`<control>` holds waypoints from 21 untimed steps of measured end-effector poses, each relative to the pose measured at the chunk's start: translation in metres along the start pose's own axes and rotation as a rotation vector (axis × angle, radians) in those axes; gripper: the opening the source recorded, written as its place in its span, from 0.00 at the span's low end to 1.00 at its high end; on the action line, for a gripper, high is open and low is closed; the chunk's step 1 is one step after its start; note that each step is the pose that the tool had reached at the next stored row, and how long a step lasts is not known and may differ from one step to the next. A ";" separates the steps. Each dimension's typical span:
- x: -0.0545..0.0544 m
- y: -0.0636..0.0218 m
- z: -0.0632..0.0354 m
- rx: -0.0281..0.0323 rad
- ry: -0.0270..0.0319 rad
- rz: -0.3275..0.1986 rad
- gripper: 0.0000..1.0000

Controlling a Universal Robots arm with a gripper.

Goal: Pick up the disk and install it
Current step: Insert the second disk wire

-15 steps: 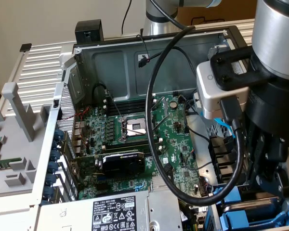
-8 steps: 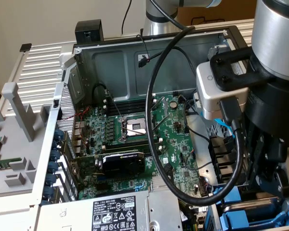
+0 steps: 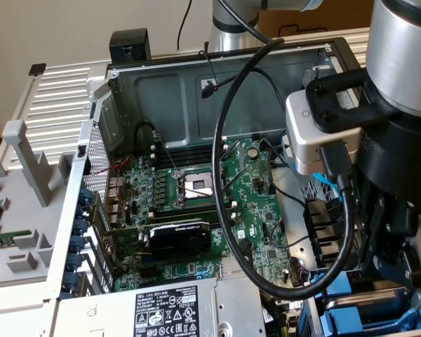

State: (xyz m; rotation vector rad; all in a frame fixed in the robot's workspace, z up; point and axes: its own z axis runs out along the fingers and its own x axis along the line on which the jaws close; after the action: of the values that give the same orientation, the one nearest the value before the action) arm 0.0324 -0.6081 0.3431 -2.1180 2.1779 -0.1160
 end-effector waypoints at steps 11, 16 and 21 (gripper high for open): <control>0.000 0.0008 0.0010 0.0003 0.0001 0.000 0.17; 0.000 0.0012 0.0013 0.0003 0.0000 0.000 0.17; 0.000 0.0013 0.0013 0.0003 0.0000 0.000 0.17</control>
State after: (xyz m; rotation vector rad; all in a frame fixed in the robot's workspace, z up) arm 0.0313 -0.6082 0.3417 -2.1180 2.1777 -0.1163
